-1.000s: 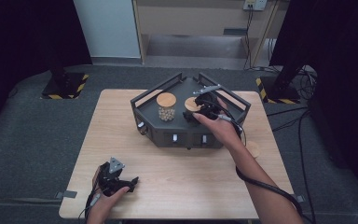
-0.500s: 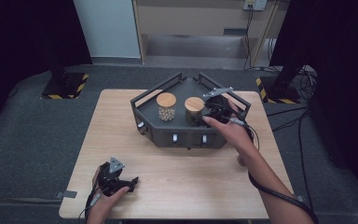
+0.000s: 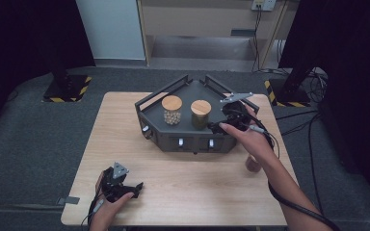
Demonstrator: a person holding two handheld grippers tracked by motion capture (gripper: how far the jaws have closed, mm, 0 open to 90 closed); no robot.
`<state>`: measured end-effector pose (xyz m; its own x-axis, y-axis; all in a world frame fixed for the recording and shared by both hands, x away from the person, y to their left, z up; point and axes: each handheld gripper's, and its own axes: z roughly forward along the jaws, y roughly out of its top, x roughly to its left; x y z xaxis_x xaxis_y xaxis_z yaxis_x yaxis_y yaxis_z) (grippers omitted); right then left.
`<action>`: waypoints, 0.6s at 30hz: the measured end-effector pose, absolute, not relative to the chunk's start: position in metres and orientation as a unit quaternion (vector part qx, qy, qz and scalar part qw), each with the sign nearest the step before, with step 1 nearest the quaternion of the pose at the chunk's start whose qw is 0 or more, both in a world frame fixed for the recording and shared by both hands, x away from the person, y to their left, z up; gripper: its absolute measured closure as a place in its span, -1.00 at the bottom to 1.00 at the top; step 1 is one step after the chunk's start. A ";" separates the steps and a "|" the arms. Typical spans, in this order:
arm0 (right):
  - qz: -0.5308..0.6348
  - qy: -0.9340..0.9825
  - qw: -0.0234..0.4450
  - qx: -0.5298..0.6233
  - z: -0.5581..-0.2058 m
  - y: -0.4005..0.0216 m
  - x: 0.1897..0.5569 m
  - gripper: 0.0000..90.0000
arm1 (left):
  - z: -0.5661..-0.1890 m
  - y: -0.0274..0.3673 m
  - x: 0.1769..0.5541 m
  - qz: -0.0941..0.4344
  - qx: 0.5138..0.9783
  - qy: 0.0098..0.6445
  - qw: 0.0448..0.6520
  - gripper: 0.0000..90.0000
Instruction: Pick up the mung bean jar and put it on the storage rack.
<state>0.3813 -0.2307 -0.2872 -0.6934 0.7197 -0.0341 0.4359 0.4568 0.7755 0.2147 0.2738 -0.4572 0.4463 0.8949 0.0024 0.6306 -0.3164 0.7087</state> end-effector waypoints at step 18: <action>0.387 0.833 0.190 0.346 -0.290 -0.257 0.364 -0.87 | -0.457 0.274 0.215 0.203 0.785 0.486 0.326 -1.00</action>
<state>0.3641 -0.2575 -0.2896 -0.6879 0.7241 -0.0495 0.4295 0.4612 0.7764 0.2146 0.2737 -0.4573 0.4456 0.8952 0.0031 0.6304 -0.3162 0.7089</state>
